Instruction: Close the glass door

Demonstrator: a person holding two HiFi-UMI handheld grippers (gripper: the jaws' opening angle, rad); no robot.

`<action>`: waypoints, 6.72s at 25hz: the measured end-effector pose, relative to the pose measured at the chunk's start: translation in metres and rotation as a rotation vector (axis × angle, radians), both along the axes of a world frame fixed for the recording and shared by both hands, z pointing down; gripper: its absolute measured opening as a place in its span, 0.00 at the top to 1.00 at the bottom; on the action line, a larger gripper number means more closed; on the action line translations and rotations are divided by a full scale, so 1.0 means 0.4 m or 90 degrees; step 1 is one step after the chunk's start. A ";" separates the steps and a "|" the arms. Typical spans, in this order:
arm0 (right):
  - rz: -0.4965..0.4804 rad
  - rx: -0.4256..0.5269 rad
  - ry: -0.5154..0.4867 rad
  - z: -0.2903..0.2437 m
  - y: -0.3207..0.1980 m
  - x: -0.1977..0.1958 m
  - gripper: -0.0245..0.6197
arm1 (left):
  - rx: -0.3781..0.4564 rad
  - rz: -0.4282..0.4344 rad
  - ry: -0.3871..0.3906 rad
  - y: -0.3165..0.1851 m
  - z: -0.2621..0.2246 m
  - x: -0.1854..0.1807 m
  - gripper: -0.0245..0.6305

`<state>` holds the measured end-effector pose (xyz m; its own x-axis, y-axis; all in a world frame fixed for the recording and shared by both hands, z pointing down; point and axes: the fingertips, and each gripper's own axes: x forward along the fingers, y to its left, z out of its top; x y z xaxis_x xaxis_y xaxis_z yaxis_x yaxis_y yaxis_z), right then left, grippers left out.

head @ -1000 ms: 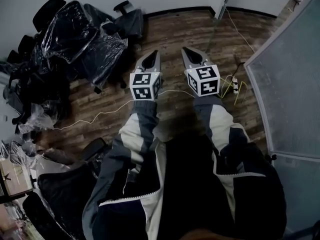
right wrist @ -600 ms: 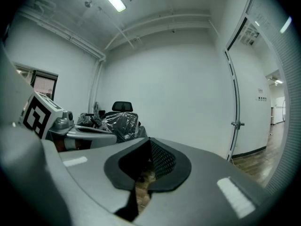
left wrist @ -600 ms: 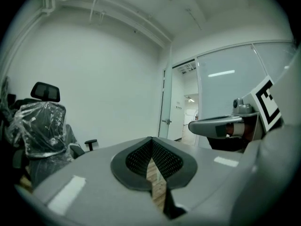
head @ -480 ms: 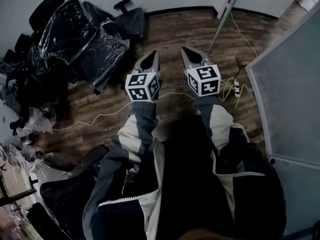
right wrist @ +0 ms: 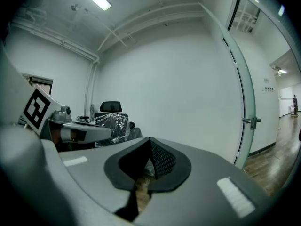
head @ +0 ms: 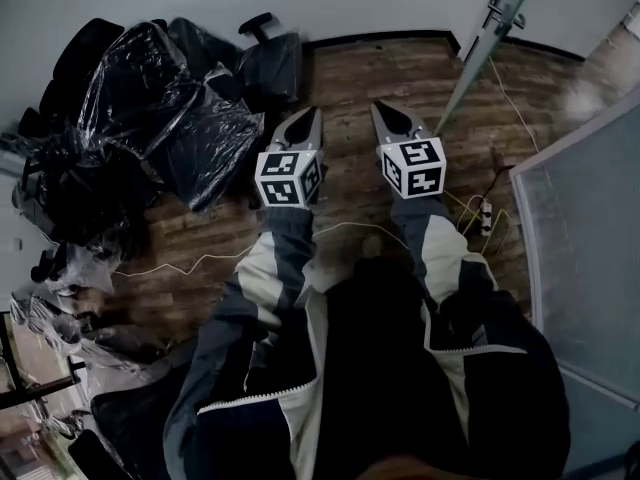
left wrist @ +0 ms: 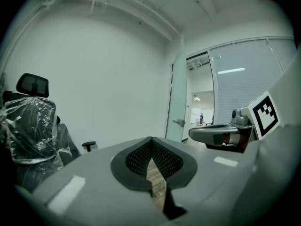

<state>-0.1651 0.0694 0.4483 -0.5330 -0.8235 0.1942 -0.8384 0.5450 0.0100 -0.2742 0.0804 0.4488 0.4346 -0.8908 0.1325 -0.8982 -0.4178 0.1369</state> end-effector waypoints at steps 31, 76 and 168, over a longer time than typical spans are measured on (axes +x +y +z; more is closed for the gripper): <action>0.349 -0.014 0.015 -0.066 -1.134 0.382 0.95 | 0.004 0.332 0.007 -1.303 -0.063 0.391 0.95; 0.468 -0.359 0.773 0.017 -1.220 0.991 0.65 | -0.023 0.757 0.021 -1.423 -0.054 1.193 0.95; 0.530 -0.507 1.012 0.110 -0.943 2.322 0.76 | 0.002 0.852 -0.053 -1.223 -0.035 2.141 0.95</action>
<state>0.7638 -0.3077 0.4925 0.8786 -0.2326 0.4171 -0.3259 0.3464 0.8796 0.5822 -0.4087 0.4348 0.9570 0.2105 0.1997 0.1939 -0.9759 0.0999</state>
